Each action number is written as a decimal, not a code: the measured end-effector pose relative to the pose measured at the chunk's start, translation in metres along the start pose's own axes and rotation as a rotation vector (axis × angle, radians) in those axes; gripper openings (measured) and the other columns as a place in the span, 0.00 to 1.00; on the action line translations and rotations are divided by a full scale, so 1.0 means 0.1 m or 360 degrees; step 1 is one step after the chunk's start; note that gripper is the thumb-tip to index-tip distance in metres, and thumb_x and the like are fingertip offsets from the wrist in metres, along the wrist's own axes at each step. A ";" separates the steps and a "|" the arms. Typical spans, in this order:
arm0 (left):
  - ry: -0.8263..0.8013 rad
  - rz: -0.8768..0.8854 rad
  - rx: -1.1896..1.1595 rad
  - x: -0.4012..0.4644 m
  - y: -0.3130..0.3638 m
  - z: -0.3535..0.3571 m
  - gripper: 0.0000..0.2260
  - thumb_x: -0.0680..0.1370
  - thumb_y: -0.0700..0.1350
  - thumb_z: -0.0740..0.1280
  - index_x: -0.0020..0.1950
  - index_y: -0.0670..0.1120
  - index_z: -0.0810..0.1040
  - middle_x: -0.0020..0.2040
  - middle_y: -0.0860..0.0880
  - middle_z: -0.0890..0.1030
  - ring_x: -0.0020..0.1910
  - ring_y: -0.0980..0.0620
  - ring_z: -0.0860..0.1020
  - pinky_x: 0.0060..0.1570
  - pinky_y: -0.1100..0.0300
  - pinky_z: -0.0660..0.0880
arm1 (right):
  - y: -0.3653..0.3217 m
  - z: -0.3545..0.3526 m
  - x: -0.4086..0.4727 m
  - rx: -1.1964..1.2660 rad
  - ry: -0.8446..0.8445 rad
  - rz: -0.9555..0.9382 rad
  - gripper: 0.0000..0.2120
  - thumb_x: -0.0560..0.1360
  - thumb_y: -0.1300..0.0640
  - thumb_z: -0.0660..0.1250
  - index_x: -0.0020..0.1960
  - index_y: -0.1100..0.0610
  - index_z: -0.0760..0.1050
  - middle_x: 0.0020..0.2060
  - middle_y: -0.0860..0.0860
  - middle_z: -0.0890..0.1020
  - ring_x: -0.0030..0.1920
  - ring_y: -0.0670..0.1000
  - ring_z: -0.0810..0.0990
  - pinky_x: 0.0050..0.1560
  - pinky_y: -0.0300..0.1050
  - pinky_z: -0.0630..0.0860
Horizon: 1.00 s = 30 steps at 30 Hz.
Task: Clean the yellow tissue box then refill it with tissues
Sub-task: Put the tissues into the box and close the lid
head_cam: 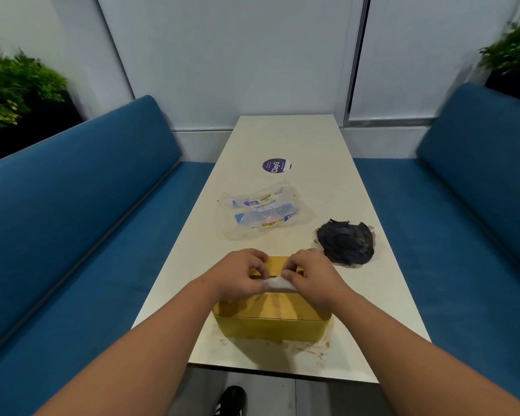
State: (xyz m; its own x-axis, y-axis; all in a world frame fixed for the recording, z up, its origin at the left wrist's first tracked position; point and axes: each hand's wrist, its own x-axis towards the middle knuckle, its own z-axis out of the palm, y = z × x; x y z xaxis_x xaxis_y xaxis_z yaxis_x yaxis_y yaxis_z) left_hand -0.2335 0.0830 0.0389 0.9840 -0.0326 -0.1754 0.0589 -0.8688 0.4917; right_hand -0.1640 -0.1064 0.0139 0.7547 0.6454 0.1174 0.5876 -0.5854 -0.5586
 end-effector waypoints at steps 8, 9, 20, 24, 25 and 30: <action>0.0194 -0.0165 -0.0345 0.02 -0.01 0.05 0.07 0.79 0.48 0.67 0.54 0.52 0.82 0.59 0.55 0.80 0.52 0.57 0.77 0.54 0.61 0.75 | -0.02 0.02 -0.01 0.0464 0.0056 0.0157 0.07 0.70 0.48 0.69 0.46 0.48 0.78 0.42 0.46 0.79 0.42 0.47 0.77 0.40 0.42 0.76; 0.0225 -0.0190 -0.0428 0.02 -0.01 0.05 0.07 0.79 0.48 0.67 0.55 0.52 0.82 0.55 0.54 0.81 0.50 0.56 0.78 0.52 0.60 0.77 | -0.03 0.04 -0.02 0.0431 0.0051 0.0144 0.08 0.69 0.47 0.69 0.47 0.47 0.77 0.42 0.46 0.79 0.42 0.48 0.77 0.40 0.43 0.77; 0.0398 -0.0312 -0.0783 0.01 -0.09 0.05 0.05 0.79 0.43 0.68 0.51 0.50 0.83 0.51 0.54 0.83 0.48 0.58 0.79 0.45 0.67 0.76 | 0.02 0.15 0.00 0.0401 0.0197 0.0251 0.06 0.79 0.49 0.62 0.52 0.48 0.76 0.44 0.50 0.80 0.45 0.52 0.77 0.45 0.52 0.77; 0.0438 -0.0328 -0.0757 -0.02 -0.09 0.05 0.05 0.79 0.43 0.68 0.51 0.51 0.81 0.50 0.54 0.82 0.48 0.54 0.79 0.48 0.62 0.79 | 0.00 0.16 0.01 0.0379 0.0215 0.0248 0.06 0.80 0.50 0.61 0.52 0.49 0.75 0.44 0.51 0.80 0.45 0.52 0.76 0.45 0.52 0.76; 0.0437 -0.0319 -0.0728 -0.03 -0.08 0.05 0.05 0.77 0.44 0.69 0.52 0.52 0.80 0.51 0.55 0.81 0.50 0.53 0.79 0.50 0.61 0.78 | -0.01 0.15 0.01 0.0379 0.0209 0.0263 0.06 0.80 0.50 0.60 0.53 0.49 0.75 0.44 0.51 0.80 0.45 0.52 0.76 0.45 0.51 0.76; 0.0338 -0.0367 -0.0033 0.02 -0.06 0.15 0.29 0.68 0.56 0.76 0.67 0.54 0.71 0.64 0.52 0.71 0.63 0.49 0.70 0.64 0.55 0.70 | -0.12 0.13 0.07 0.0377 0.0204 0.0283 0.06 0.80 0.51 0.60 0.51 0.50 0.75 0.43 0.52 0.80 0.47 0.54 0.76 0.47 0.51 0.73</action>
State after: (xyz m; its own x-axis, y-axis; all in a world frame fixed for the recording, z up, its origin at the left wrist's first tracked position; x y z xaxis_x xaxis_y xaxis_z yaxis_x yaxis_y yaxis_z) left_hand -0.2346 0.0803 0.0228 0.9572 0.2703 -0.1032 0.2861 -0.8308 0.4774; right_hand -0.1696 -0.0890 0.0105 0.8790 0.4672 0.0949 0.3701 -0.5433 -0.7536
